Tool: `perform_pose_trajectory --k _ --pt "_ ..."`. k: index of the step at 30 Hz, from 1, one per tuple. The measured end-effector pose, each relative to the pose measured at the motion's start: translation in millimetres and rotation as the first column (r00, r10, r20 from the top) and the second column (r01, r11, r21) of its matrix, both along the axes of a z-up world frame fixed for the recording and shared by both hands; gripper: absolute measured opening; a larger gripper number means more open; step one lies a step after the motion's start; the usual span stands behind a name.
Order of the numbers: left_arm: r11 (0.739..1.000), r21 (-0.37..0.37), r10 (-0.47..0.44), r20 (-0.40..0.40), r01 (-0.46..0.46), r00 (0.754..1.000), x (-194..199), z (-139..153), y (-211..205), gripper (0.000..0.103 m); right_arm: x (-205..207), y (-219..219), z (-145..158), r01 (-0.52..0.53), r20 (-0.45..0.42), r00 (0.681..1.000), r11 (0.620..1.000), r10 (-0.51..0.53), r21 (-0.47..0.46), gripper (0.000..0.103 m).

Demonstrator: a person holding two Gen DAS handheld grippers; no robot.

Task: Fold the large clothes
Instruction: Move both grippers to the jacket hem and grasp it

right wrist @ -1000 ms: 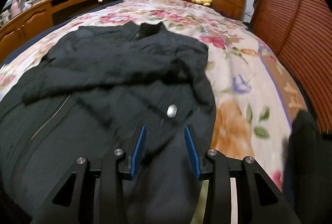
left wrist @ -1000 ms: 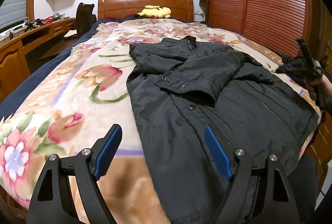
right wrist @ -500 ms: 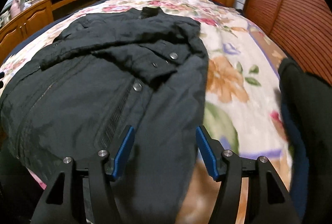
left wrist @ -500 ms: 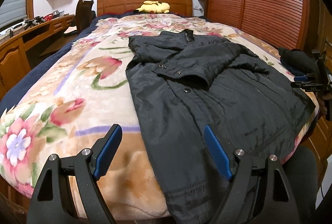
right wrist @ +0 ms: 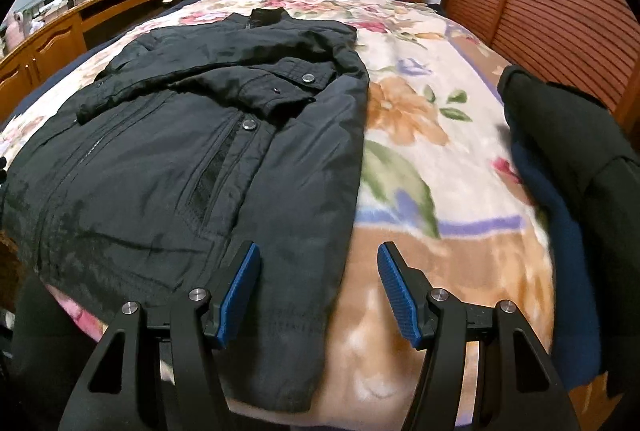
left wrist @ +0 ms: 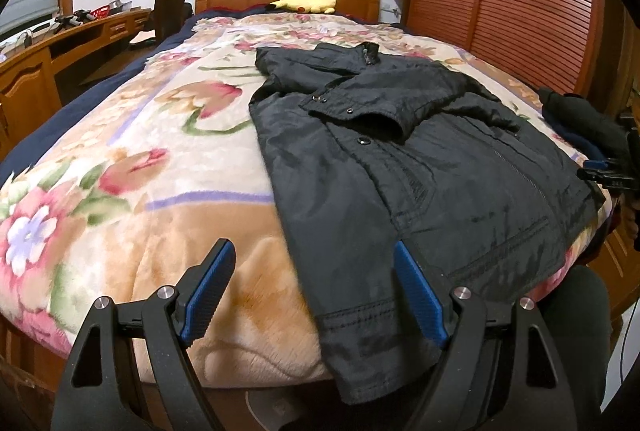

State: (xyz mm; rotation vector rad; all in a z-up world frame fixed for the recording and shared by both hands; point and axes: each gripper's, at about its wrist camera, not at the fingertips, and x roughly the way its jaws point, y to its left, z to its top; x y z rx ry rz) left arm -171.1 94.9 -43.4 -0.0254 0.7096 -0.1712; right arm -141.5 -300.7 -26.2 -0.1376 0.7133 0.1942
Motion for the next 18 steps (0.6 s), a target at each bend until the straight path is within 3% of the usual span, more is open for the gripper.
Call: perform_pose_trajectory --k 9,18 --pt "0.999 0.013 -0.036 -0.02 0.036 0.999 -7 -10 -8 0.081 -10 -13 -7 -0.007 -0.017 1.0 0.997 0.008 0.073 0.063" --pt "0.998 0.0 -0.061 -0.008 0.061 0.998 -18 -14 -12 0.064 -17 -16 -18 -0.025 -0.012 1.0 0.994 0.027 0.108 0.063"
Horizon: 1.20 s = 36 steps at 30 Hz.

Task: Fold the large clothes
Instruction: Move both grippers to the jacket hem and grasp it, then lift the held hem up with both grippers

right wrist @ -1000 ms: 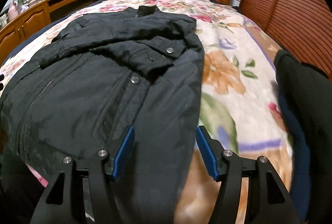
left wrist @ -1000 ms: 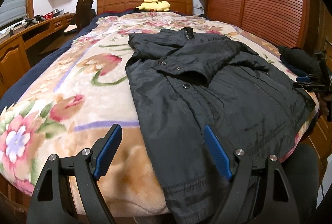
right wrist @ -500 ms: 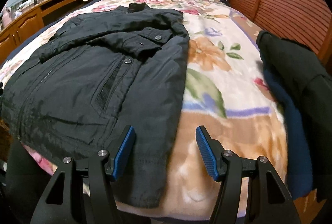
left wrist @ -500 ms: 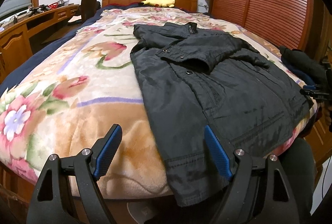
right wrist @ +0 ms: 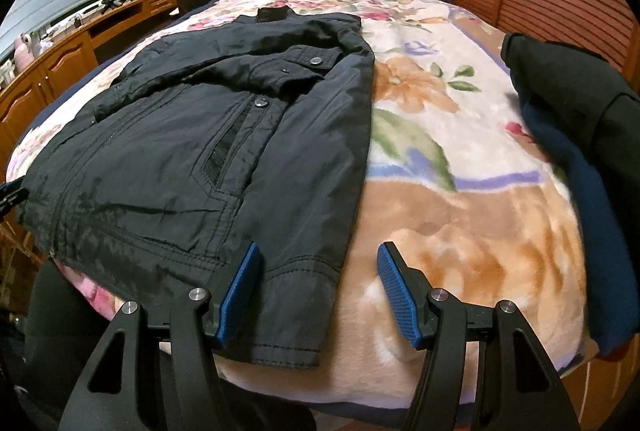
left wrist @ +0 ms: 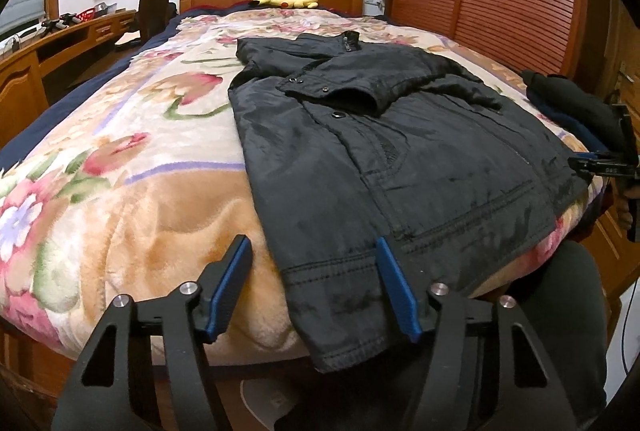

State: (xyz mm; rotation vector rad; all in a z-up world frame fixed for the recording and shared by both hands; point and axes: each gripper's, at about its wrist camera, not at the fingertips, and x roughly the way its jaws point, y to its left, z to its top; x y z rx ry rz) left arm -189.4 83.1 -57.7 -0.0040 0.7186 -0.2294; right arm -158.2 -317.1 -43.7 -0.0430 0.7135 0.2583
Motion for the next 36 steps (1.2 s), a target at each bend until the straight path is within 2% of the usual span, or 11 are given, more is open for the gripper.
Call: perform_pose_trajectory --k 9,10,11,16,17,19,22,27,31,33,36 --pt "1.0 0.007 0.001 0.001 -0.001 1.0 -10 -5 -5 0.063 -12 9 -4 -0.038 0.01 0.999 0.999 0.038 -0.003 0.063" --pt "1.0 0.008 -0.003 0.002 0.003 1.0 -11 -4 -7 0.055 -12 9 -5 -0.039 0.012 0.999 0.999 0.04 -0.01 0.063" --pt "1.0 0.014 -0.001 0.006 0.001 1.0 -12 -4 -8 0.053 -12 9 -6 -0.039 0.011 0.999 0.999 0.039 -0.005 0.063" --pt "0.999 0.033 -0.005 -0.001 0.005 1.0 -10 3 -4 0.025 -12 10 -9 -0.071 0.015 0.997 0.997 0.071 0.018 0.047" --pt "1.0 0.026 -0.017 0.001 0.017 1.0 -11 7 -2 0.023 -12 10 -8 -0.075 0.019 0.997 0.997 0.075 0.013 0.045" --pt "0.999 0.009 -0.037 0.004 0.037 0.999 -10 12 0 0.018 -12 10 -6 -0.078 0.027 0.997 0.997 0.077 0.009 0.031" --pt "0.999 0.002 -0.032 0.01 0.032 0.999 -10 16 1 0.018 -13 12 -2 -0.078 0.044 0.996 0.997 0.077 0.009 0.023" --pt "1.0 0.009 -0.02 -0.003 0.02 1.0 -8 9 -1 0.019 -13 13 -5 -0.069 0.05 0.996 0.998 0.069 -0.004 0.022" --pt "1.0 0.009 -0.009 -0.029 0.01 1.0 -5 -1 -1 0.035 -11 11 -5 -0.067 0.047 0.997 0.998 0.067 0.009 0.022" --pt "1.0 -0.001 -0.021 -0.024 0.021 0.999 -6 -3 -2 0.039 -11 12 -5 -0.063 0.045 0.997 0.998 0.063 0.011 0.022" --pt "1.0 0.013 -0.024 -0.018 0.024 1.0 -8 -3 -4 0.039 -11 13 -4 -0.059 0.044 0.997 0.998 0.059 0.007 0.022"
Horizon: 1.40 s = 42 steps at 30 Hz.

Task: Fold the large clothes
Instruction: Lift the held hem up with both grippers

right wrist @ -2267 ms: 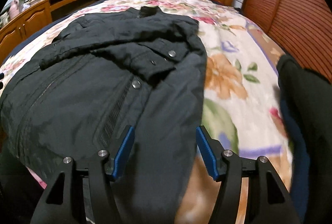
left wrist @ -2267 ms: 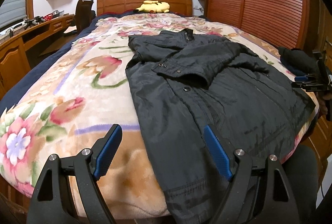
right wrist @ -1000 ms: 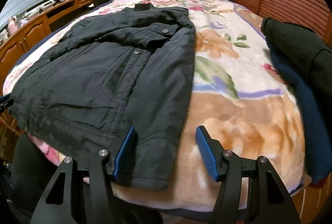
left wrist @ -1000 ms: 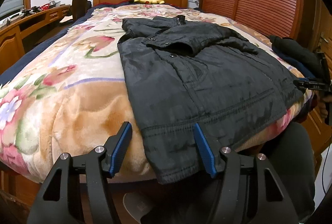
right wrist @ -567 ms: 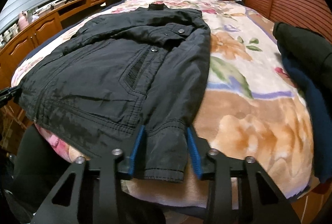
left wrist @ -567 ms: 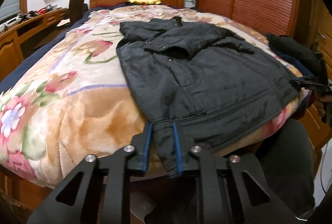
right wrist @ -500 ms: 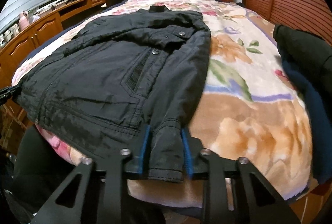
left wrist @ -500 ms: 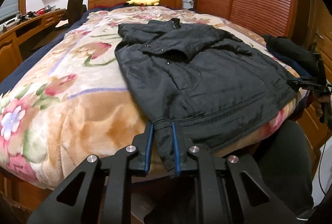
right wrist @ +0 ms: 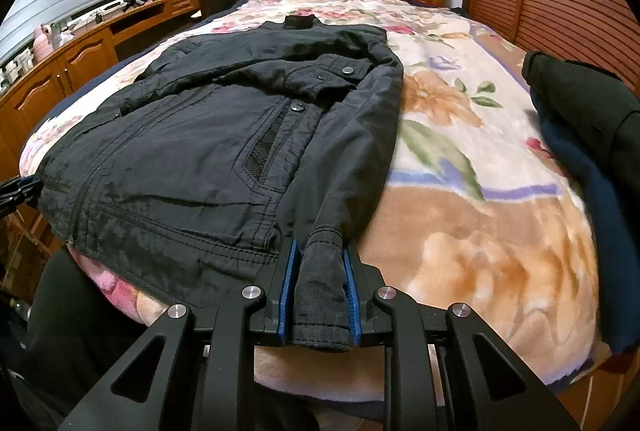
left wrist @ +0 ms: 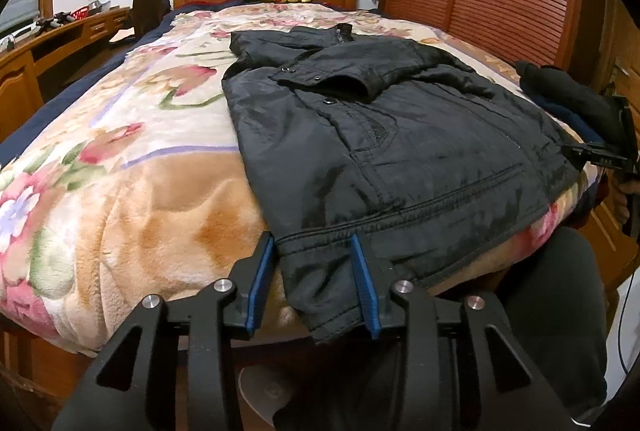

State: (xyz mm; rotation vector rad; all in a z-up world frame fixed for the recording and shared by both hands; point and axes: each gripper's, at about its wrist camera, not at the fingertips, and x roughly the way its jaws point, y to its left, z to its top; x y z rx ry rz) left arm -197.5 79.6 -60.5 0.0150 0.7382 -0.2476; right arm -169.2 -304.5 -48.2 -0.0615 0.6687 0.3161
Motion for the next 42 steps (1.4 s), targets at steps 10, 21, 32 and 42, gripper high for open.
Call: perform_pose_trajectory --k 10,21,32,42 --pt "1.0 -0.016 -0.017 0.165 0.02 0.986 -10 64 0 0.006 -16 -5 37 -0.011 0.139 0.99 0.999 0.003 0.051 0.007" --pt "1.0 0.003 -0.022 0.357 0.023 0.934 -7 165 0 0.005 -43 -10 123 -0.003 0.3 0.953 0.995 -0.028 0.101 0.006" --pt "1.0 -0.006 -0.021 0.493 0.028 0.87 -41 238 15 0.005 -106 -23 182 -0.042 0.436 0.9 0.989 -0.023 0.138 0.006" --pt "0.998 -0.033 -0.02 0.596 0.05 0.803 -71 290 27 0.005 -201 -35 222 -0.07 0.562 0.827 0.992 -0.003 0.108 0.005"
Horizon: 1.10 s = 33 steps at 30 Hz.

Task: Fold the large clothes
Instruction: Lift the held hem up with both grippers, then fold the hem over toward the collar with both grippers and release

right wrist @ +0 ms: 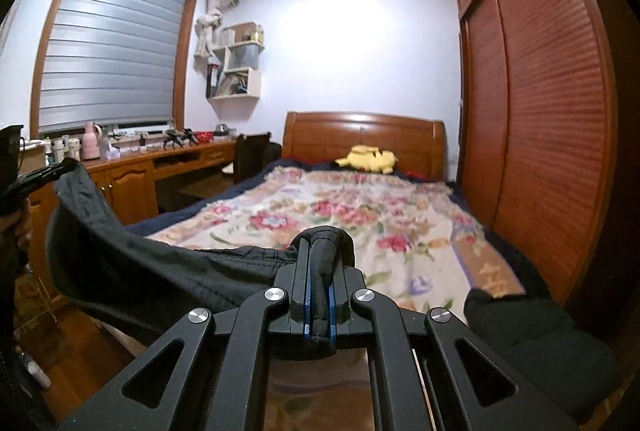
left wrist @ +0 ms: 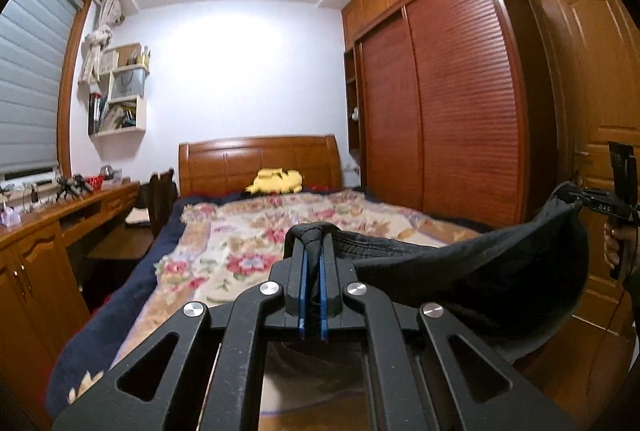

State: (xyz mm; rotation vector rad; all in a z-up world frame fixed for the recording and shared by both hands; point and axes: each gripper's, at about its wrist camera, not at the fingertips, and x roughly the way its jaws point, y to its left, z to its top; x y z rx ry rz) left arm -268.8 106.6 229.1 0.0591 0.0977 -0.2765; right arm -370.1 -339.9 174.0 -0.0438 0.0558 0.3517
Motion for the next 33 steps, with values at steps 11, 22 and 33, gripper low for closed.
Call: perform_pose_trajectory --k 11,22,33 --pt "0.989 0.103 0.127 -0.221 -0.107 0.967 107 -78 -6 0.005 87 29 -37 0.019 -0.137 0.99 0.994 -0.034 -0.111 0.006" --pt "0.985 0.136 0.155 -0.477 -0.102 0.865 191 -193 -4 0.006 178 73 -136 -0.042 -0.338 0.94 0.972 -0.041 -0.232 0.006" --pt "0.987 0.121 0.155 -0.483 -0.109 0.862 255 -198 -14 0.006 277 77 -119 0.005 -0.365 0.928 0.983 -0.073 -0.184 0.006"
